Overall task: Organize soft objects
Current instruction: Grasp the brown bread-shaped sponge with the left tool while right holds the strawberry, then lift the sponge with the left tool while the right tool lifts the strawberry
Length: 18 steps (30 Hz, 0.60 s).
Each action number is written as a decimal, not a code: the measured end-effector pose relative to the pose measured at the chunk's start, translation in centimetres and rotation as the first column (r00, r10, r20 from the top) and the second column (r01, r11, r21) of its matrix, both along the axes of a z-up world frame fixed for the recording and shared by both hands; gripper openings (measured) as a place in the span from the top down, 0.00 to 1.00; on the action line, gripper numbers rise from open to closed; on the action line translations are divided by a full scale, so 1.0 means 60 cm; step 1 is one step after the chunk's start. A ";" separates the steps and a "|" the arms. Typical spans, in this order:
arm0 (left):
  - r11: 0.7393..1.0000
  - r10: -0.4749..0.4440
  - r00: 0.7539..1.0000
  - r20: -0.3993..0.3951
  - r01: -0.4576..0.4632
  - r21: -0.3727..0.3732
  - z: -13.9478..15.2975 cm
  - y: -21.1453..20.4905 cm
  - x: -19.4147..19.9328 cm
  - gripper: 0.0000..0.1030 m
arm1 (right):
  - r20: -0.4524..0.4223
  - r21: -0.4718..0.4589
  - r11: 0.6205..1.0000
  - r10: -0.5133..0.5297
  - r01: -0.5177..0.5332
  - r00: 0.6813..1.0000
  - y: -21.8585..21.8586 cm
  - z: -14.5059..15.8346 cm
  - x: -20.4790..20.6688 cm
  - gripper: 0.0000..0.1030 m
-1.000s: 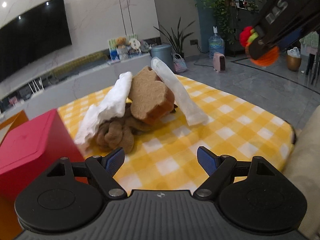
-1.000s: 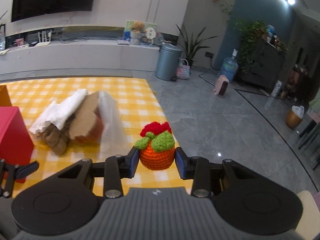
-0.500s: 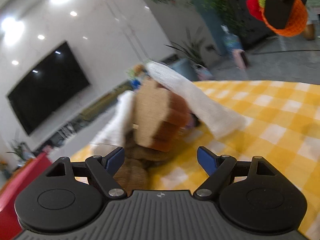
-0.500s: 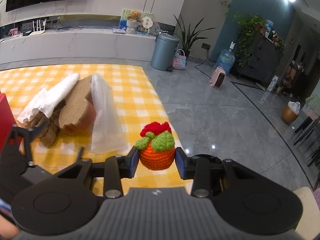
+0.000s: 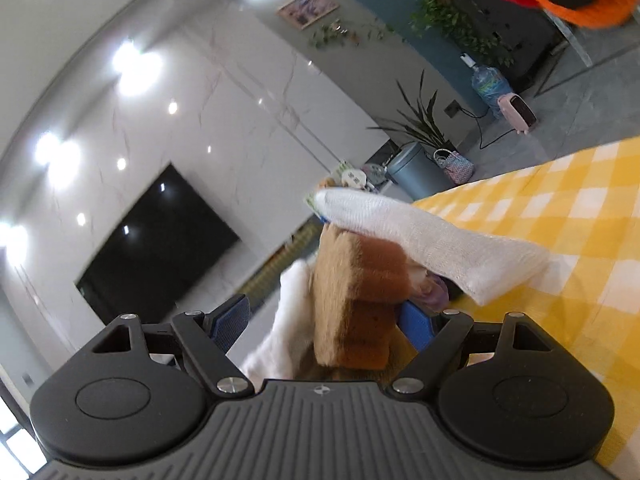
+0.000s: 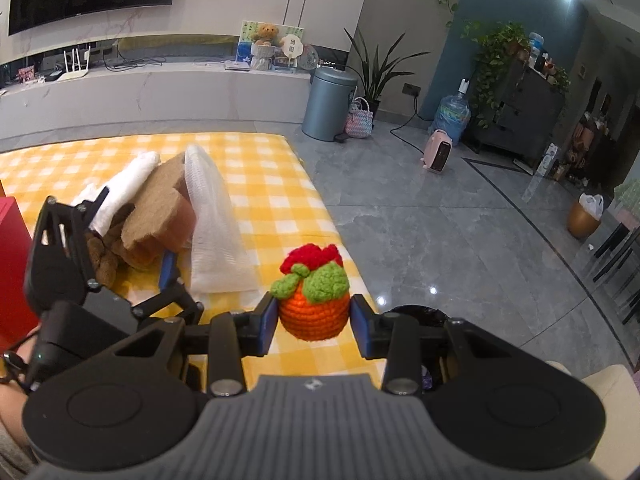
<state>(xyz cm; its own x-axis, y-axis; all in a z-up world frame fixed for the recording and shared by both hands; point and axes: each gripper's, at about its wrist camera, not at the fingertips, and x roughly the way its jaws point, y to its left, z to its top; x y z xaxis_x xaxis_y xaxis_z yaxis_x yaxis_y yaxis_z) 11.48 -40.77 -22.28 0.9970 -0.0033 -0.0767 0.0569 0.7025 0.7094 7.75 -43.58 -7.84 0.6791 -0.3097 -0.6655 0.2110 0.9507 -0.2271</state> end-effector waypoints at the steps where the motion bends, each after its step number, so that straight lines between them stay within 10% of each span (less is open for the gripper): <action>1: 1.000 -0.008 1.000 0.002 0.008 0.020 -0.005 -0.004 0.000 0.06 | 0.000 0.000 1.000 -0.001 0.001 1.000 -0.001 -0.002 0.000 0.62; 7: 0.996 -0.027 0.999 -0.019 0.029 0.090 -0.033 -0.023 0.007 0.12 | -0.003 0.000 1.000 0.001 -0.001 1.000 -0.001 -0.002 -0.001 0.62; 11: 0.996 -0.005 1.000 -0.024 0.008 0.090 -0.036 -0.020 0.006 0.64 | 0.001 0.004 1.000 0.003 -0.003 1.000 -0.005 0.000 -0.002 0.62; 18: 0.999 -0.011 0.998 -0.068 0.007 -0.052 0.010 0.025 -0.029 0.67 | -0.005 -0.001 1.000 0.006 -0.006 1.000 -0.003 -0.003 0.001 0.62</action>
<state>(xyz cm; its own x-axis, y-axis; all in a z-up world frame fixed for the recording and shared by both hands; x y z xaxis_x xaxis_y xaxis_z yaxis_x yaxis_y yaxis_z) 9.73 -39.27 -21.68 0.9893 -0.0177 -0.1446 0.1106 0.7377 0.6660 7.79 -43.77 -7.99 0.6776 -0.3059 -0.6688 0.2037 0.9519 -0.2290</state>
